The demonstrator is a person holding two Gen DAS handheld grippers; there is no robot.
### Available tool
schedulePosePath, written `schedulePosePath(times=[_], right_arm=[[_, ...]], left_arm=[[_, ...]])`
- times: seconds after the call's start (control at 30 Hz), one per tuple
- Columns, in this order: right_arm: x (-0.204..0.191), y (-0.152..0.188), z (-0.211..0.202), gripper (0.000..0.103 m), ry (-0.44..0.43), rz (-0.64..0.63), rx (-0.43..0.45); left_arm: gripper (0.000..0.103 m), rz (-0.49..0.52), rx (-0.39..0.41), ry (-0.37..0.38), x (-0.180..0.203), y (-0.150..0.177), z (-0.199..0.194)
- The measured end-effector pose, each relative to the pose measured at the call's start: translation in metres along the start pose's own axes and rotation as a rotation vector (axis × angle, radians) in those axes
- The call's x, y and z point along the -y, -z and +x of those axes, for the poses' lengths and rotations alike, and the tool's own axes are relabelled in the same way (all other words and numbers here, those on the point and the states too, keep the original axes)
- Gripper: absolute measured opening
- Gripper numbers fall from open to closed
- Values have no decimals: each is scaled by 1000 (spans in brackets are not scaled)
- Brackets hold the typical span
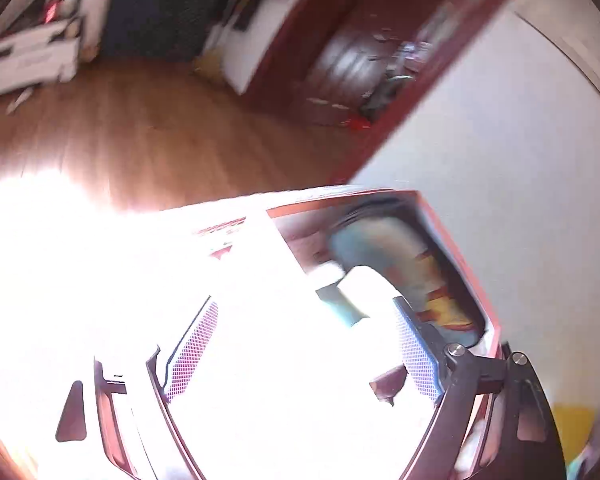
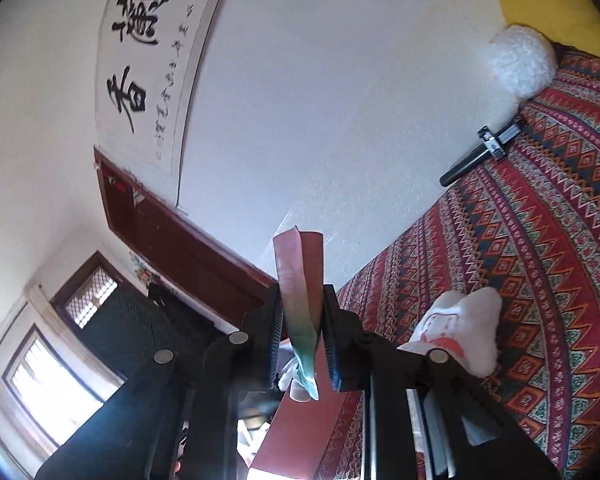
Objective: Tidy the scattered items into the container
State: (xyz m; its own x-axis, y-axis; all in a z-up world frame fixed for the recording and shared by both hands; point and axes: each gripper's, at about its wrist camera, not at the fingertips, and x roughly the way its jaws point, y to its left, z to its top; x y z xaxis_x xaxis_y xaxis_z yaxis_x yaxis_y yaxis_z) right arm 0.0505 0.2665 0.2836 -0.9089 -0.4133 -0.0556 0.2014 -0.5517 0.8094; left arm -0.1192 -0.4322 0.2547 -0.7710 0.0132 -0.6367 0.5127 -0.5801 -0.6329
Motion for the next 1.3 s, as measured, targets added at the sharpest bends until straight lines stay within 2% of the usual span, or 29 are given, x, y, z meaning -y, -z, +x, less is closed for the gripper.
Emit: schedulePosePath(times=[0.03, 0.07, 0.2, 0.33, 0.53, 0.63, 0.67, 0.7, 0.73, 0.77, 0.83, 0.9, 1.0, 1.13, 1.2, 1.23, 1.3], right_arm=[[-8, 6, 8, 19, -7, -21, -22], [-17, 13, 17, 19, -15, -44, -52], [-49, 50, 52, 19, -52, -110, -183], [-94, 86, 88, 19, -127, -164, -304], [-224, 119, 145, 19, -261, -463, -304], [-257, 140, 188, 19, -278, -516, -326], [-262, 152, 208, 35, -231, -555, -348], [-263, 166, 229, 53, -140, -613, -378], [-260, 180, 247, 89, -37, -658, -409], [-253, 191, 258, 86, 25, -674, -433], [-243, 199, 255, 83, -7, -649, -461], [-238, 201, 237, 84, -21, -653, -429], [-237, 199, 210, 85, 32, -667, -392], [-248, 197, 169, 102, 116, -660, -361], [-259, 199, 153, 102, 170, -698, -344], [-265, 202, 143, 102, 197, -725, -338], [-274, 208, 121, 102, 238, -775, -332]], left_arm=[[85, -32, 16, 66, -4, -11, -8], [85, -9, 55, 75, -2, -19, -17], [88, 224, 247, -117, 23, -24, -36], [88, 365, 279, -174, 46, -13, -25], [91, 452, 357, -183, 55, 0, -36], [94, 491, 383, -208, 50, 16, -57], [95, 498, 389, -214, 50, 17, -58], [98, 503, 394, -219, 50, 18, -59], [100, 512, 403, -225, 49, 17, -61], [101, 526, 417, -232, 49, 17, -63], [103, 561, 450, -250, 51, 19, -70], [103, 582, 478, -272, 52, 20, -76], [103, 593, 530, -335, 53, 22, -87], [103, 583, 605, -488, 65, 31, -115], [103, 565, 651, -551, 70, 41, -134], [103, 562, 666, -545, 71, 46, -145], [103, 594, 652, -471, 71, 57, -165]])
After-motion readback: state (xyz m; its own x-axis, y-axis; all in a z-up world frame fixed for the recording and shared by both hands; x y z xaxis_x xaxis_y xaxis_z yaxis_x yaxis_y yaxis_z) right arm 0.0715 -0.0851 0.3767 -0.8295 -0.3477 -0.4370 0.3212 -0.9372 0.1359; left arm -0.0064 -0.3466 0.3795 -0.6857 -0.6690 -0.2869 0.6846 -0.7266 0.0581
